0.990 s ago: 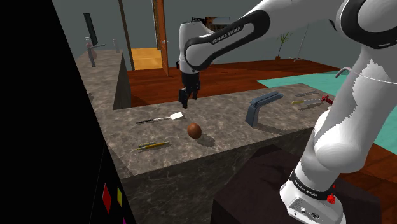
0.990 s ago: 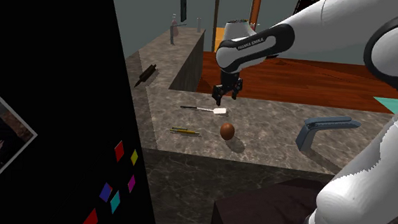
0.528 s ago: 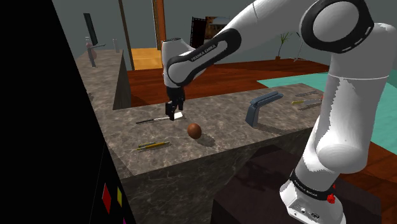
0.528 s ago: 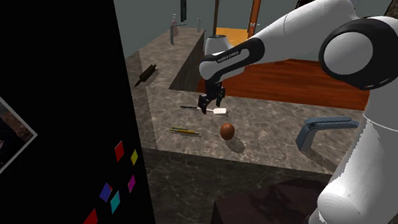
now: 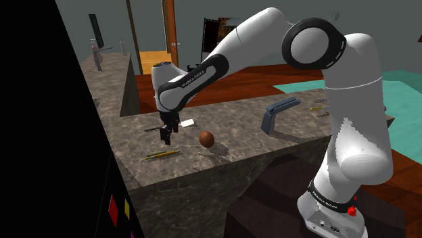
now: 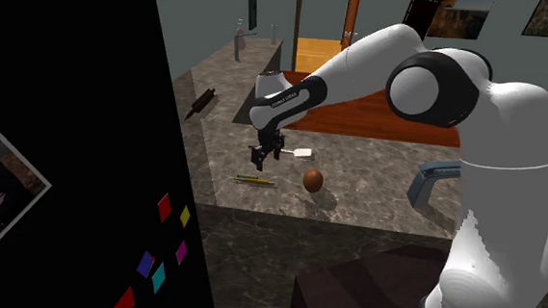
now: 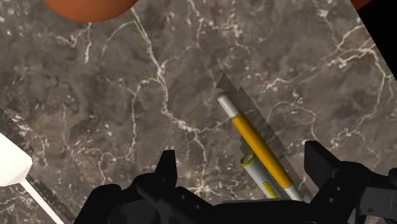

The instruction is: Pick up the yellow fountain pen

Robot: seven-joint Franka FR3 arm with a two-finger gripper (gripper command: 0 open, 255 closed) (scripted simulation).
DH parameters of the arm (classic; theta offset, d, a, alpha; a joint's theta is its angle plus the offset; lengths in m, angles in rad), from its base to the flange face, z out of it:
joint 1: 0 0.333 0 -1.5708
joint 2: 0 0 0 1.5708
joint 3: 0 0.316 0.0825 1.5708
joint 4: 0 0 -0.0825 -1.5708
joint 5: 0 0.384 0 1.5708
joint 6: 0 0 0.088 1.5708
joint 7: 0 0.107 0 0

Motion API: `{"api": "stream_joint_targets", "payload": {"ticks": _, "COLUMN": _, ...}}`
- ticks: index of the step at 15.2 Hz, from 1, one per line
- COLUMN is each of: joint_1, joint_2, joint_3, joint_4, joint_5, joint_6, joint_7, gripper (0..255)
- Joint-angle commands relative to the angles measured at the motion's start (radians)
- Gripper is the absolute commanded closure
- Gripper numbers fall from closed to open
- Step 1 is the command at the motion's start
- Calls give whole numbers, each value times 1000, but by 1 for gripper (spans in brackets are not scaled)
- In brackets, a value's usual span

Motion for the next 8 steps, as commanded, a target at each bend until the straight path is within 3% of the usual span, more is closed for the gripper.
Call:
{"api": "stream_joint_targets", "payload": {"ticks": 1, "joint_1": 18, "joint_2": 74, "joint_3": 9, "joint_4": 71, "joint_5": -10, "joint_6": -6, "joint_7": -11, "gripper": 0}}
{"api": "stream_joint_targets", "payload": {"ticks": 3, "joint_1": 36, "joint_2": 141, "joint_3": 16, "joint_4": 133, "joint_5": -20, "joint_6": -9, "joint_7": -23, "gripper": 0}}
{"api": "stream_joint_targets", "payload": {"ticks": 8, "joint_1": 39, "joint_2": 176, "joint_3": 12, "joint_4": 130, "joint_5": -27, "joint_6": 28, "joint_7": -19, "gripper": 0}}
